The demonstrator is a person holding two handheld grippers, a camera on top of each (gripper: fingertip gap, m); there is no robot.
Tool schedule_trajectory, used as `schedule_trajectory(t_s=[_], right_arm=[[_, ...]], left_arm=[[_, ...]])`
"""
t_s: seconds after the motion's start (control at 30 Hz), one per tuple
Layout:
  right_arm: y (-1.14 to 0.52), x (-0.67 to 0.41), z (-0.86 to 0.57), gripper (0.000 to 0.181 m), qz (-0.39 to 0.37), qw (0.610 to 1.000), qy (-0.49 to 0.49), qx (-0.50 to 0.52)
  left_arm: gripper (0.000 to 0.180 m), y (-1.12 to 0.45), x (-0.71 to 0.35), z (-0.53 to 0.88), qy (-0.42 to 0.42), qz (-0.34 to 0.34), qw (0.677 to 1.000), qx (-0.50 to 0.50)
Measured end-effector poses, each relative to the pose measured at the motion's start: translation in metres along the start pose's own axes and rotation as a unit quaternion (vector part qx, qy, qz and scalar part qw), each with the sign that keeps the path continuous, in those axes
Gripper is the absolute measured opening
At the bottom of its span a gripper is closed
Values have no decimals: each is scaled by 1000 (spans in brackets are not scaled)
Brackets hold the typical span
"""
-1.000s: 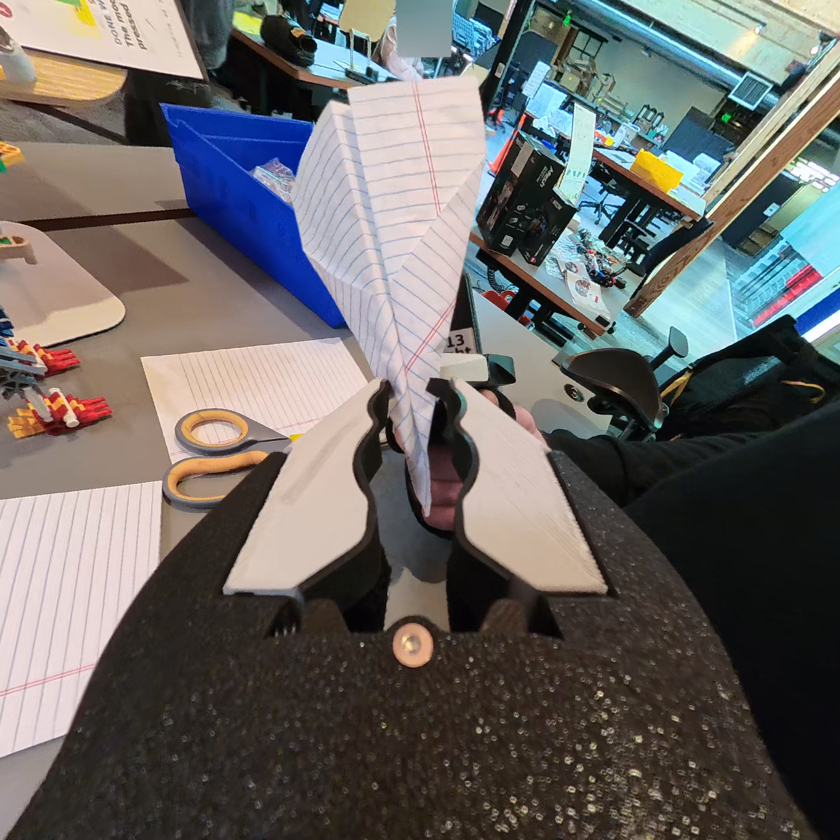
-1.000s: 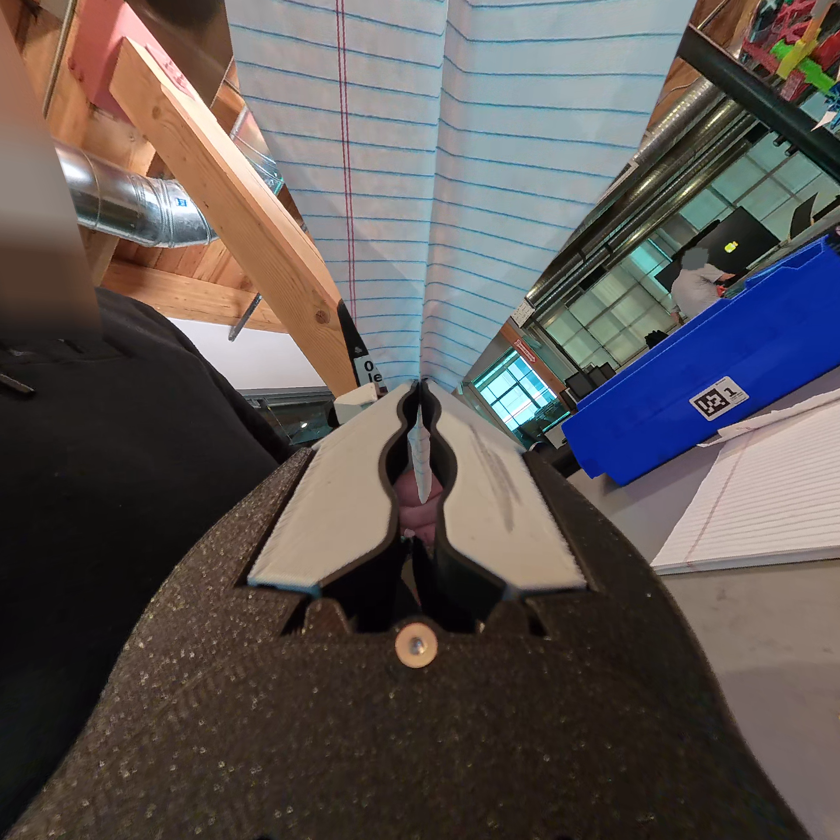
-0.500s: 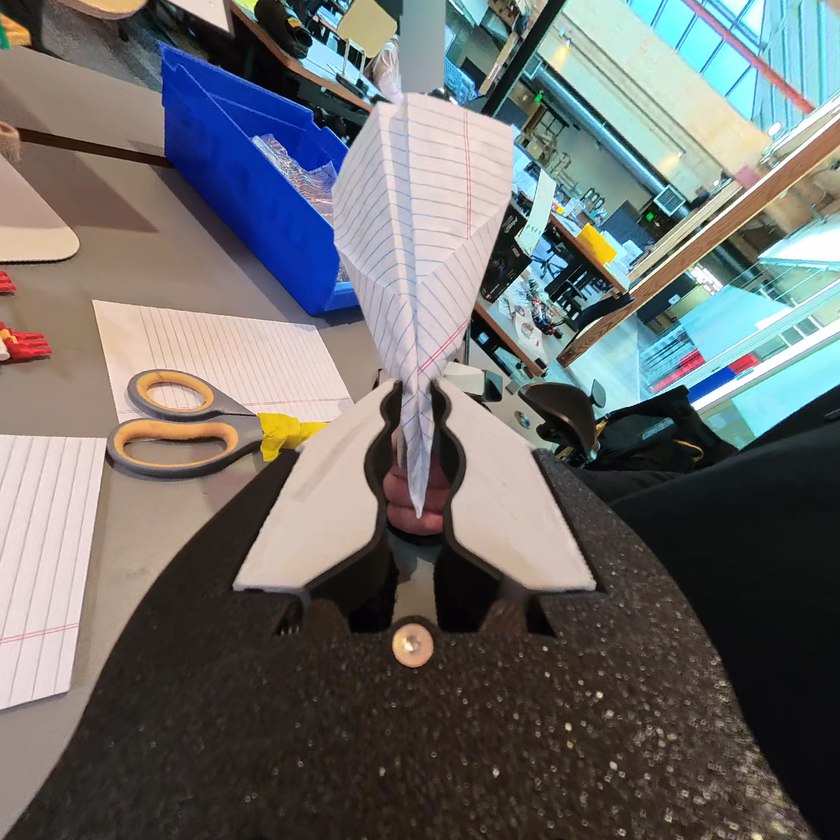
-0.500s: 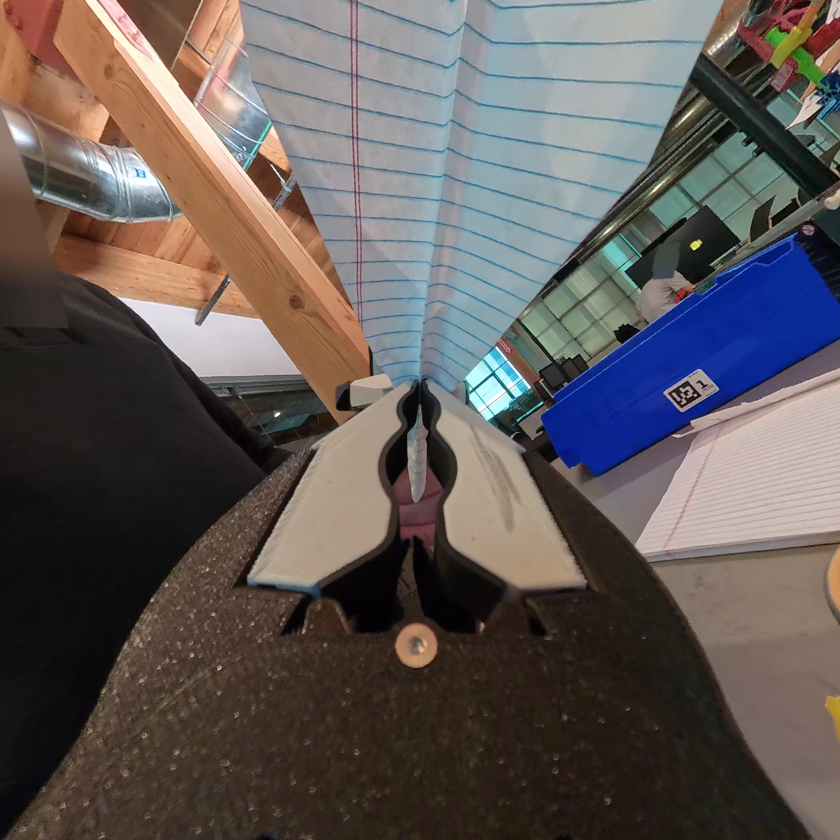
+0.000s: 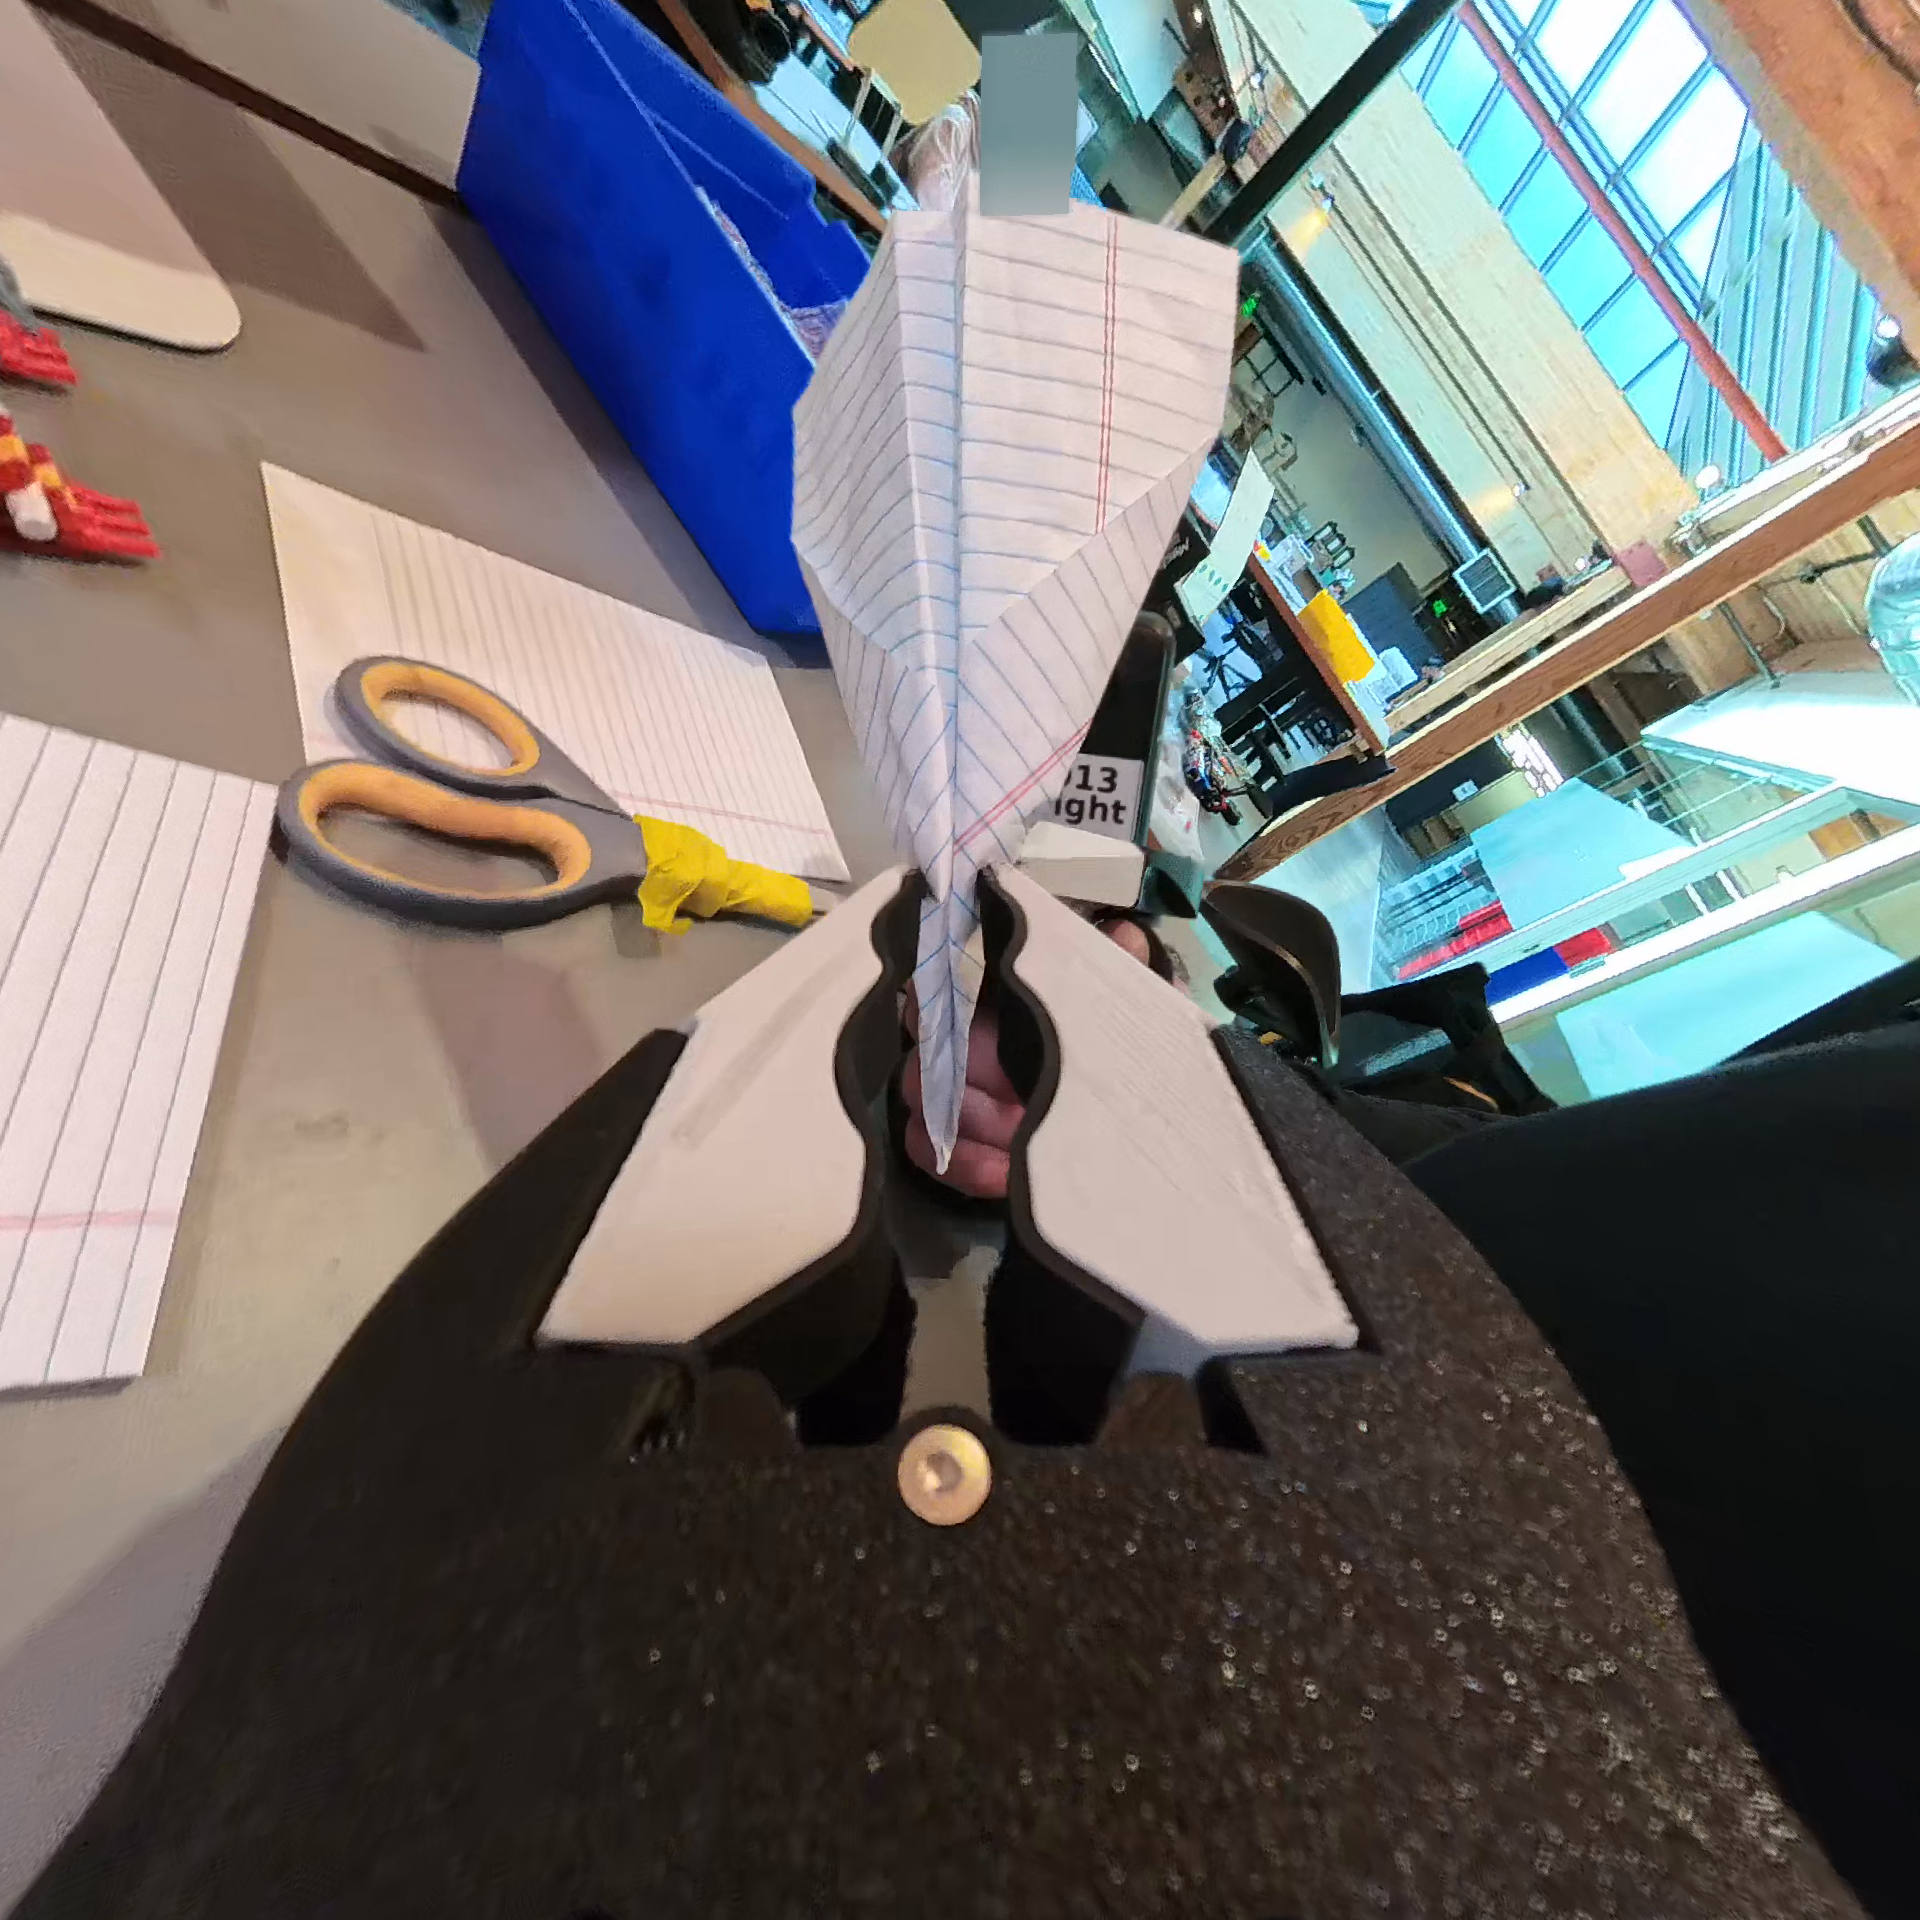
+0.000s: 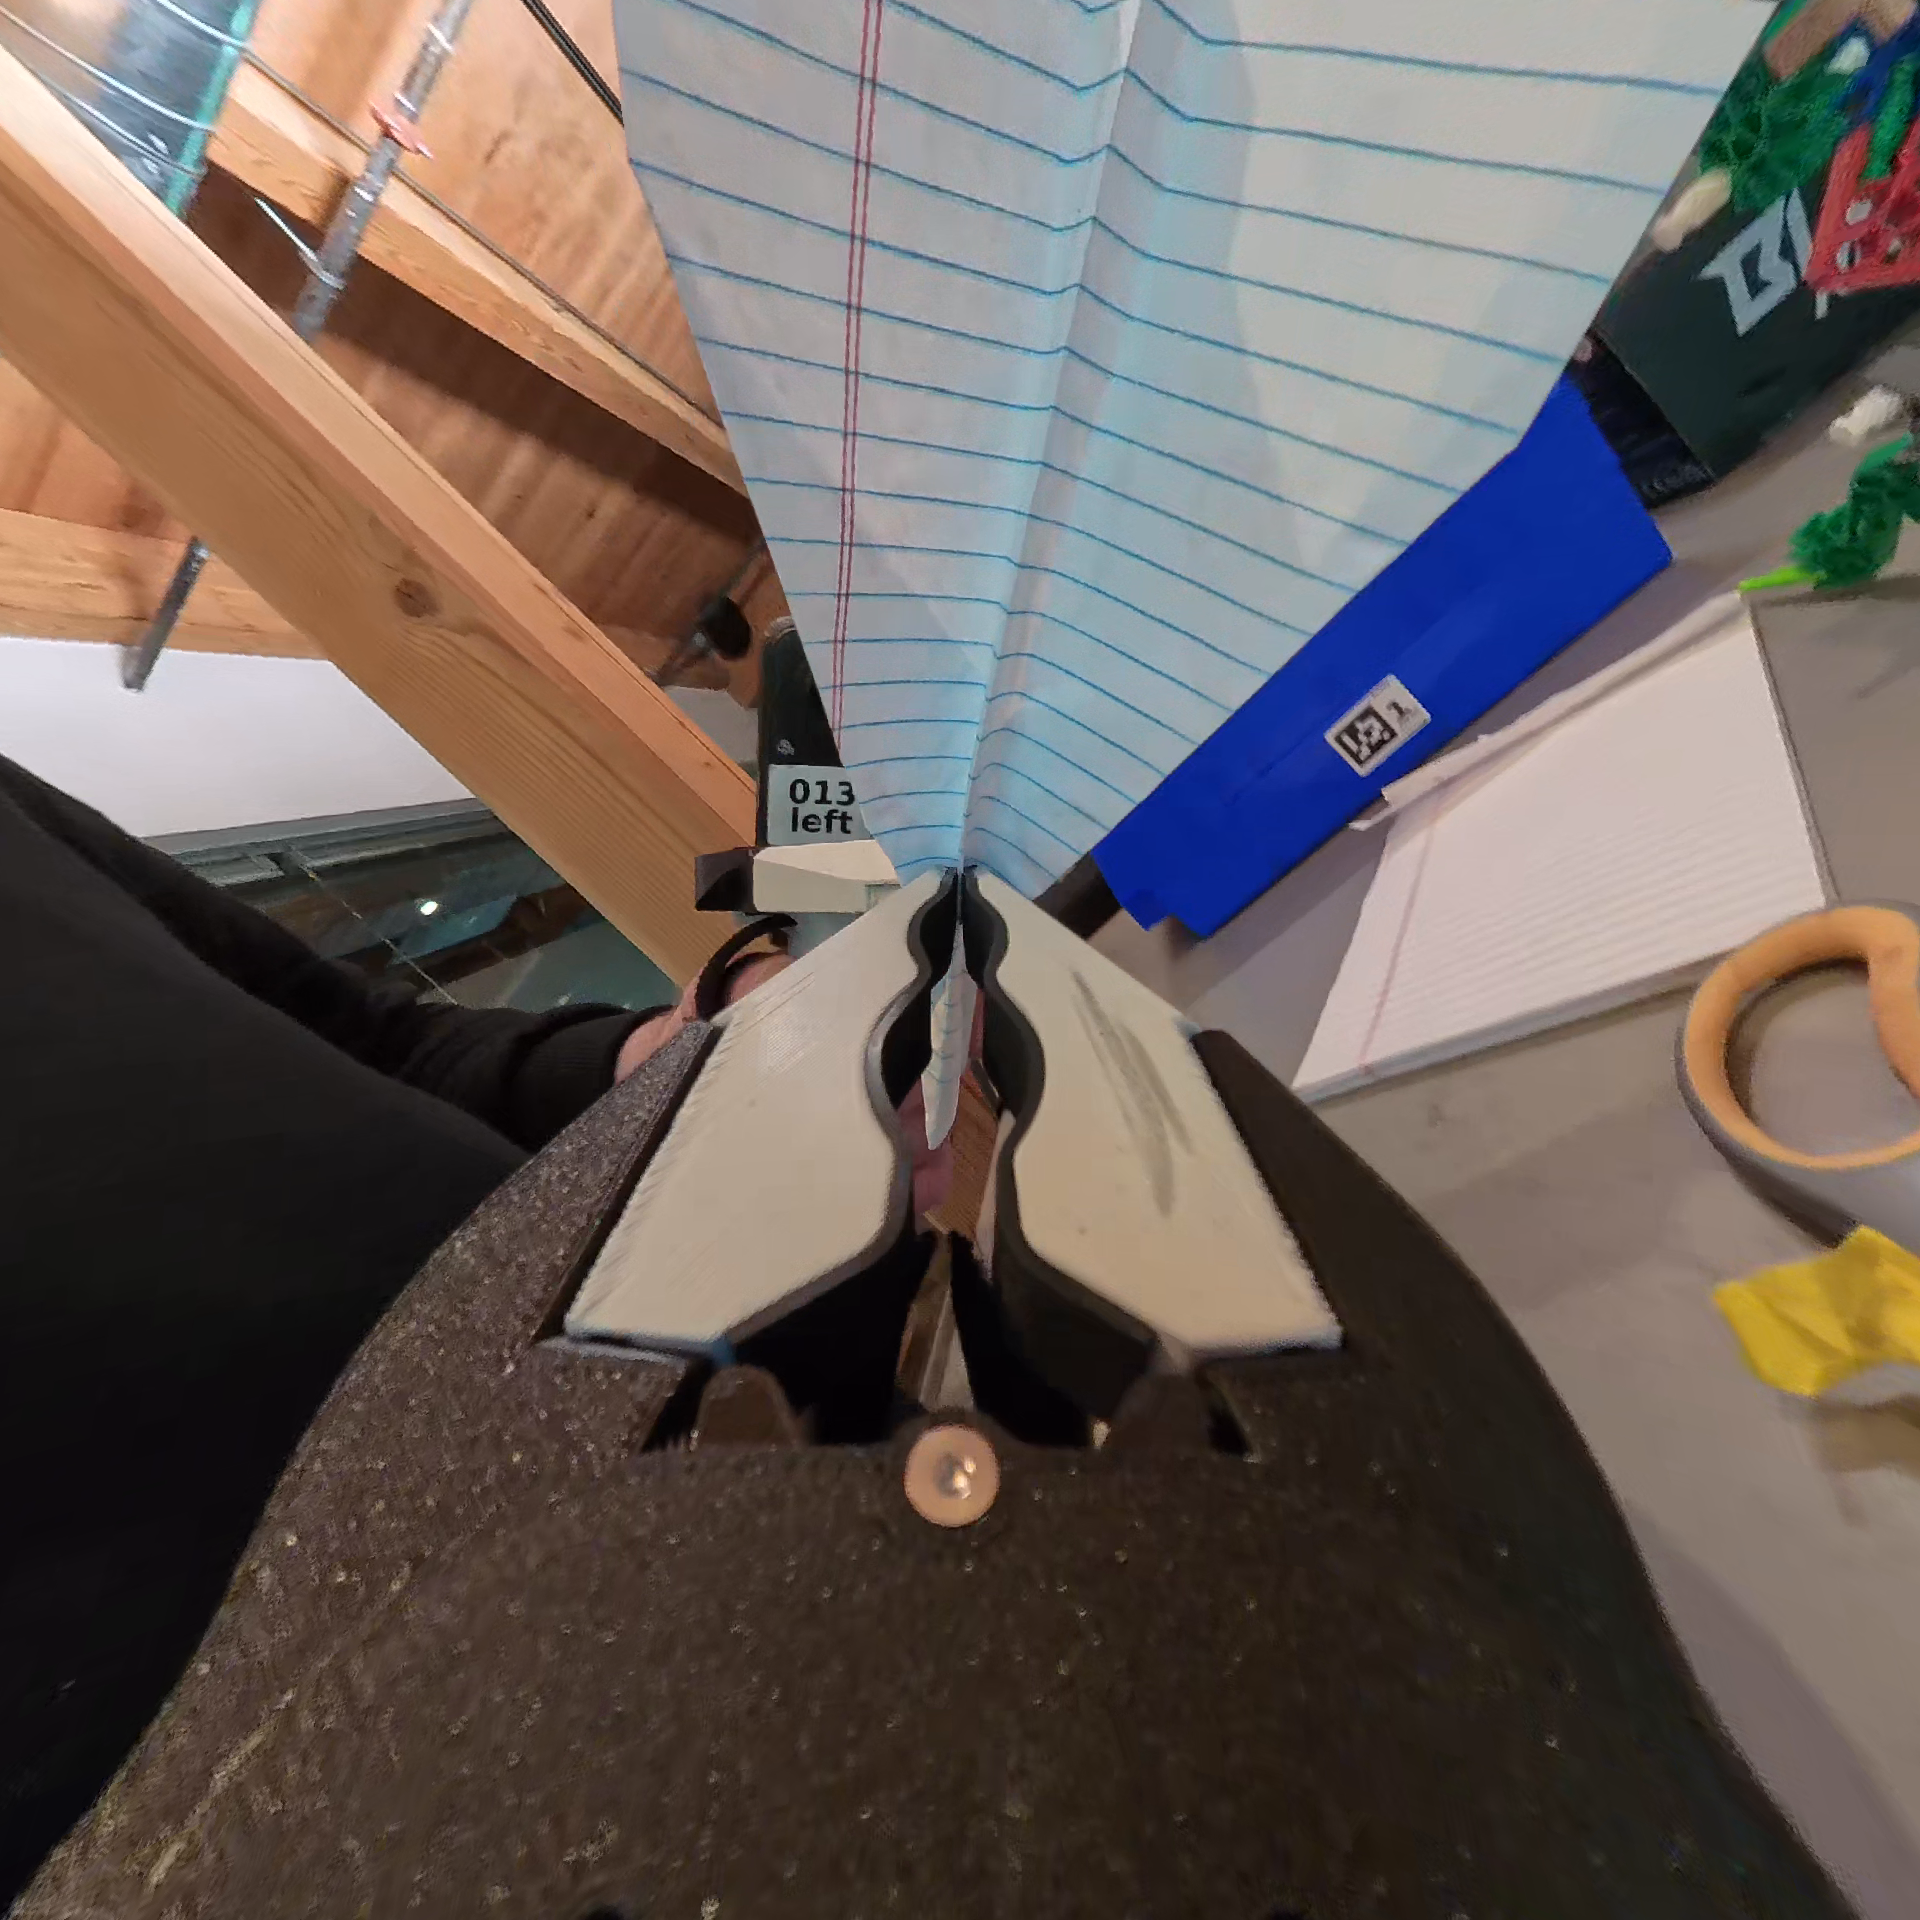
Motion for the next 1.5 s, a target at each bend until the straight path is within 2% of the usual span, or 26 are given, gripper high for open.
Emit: schedule_trajectory(t_s=[0.13,0.2,0.27,0.4,0.53,0.77,0.83,0.9,1.0,1.1,1.3,1.5], right_arm=[[-4,10,-5,0,31,999,-32,15],[-4,11,-6,1,36,998,-40,20],[-1,11,-6,8,34,998,-49,27],[1,14,-2,5,56,997,-52,24],[6,15,1,13,59,996,-67,16],[7,8,6,29,64,995,-65,27],[7,7,7,28,60,996,-69,16],[10,6,10,13,46,997,-62,4],[14,4,13,2,35,998,-55,-10],[17,2,15,0,21,997,-61,-37],[21,-5,15,0,-23,996,-59,-58],[21,-7,16,0,-33,996,-47,-74]], left_arm=[[8,3,13,9,30,-15,999,7],[0,7,16,13,47,-39,998,12],[0,15,17,18,66,-67,995,26],[0,16,24,17,66,-67,995,34],[0,14,24,13,54,-73,995,38],[0,8,23,-1,-30,-42,999,16],[0,4,21,-7,-52,-34,998,10],[0,1,19,-11,-71,-29,997,1],[0,-1,16,-18,-101,-21,995,-16],[2,-2,13,-23,-110,-20,994,-19],[19,-1,17,-23,-96,-14,995,-26],[15,-11,19,-30,-98,5,995,-24]])
Point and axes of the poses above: each gripper's, where its closed fingertips meet, y back along the fingers, x out of its underside, z = x × y across the jaws, the point moved 6 cm from there along y, back along the fingers, and after that the axes turned 13 degrees about z, right-handed, at the moved point
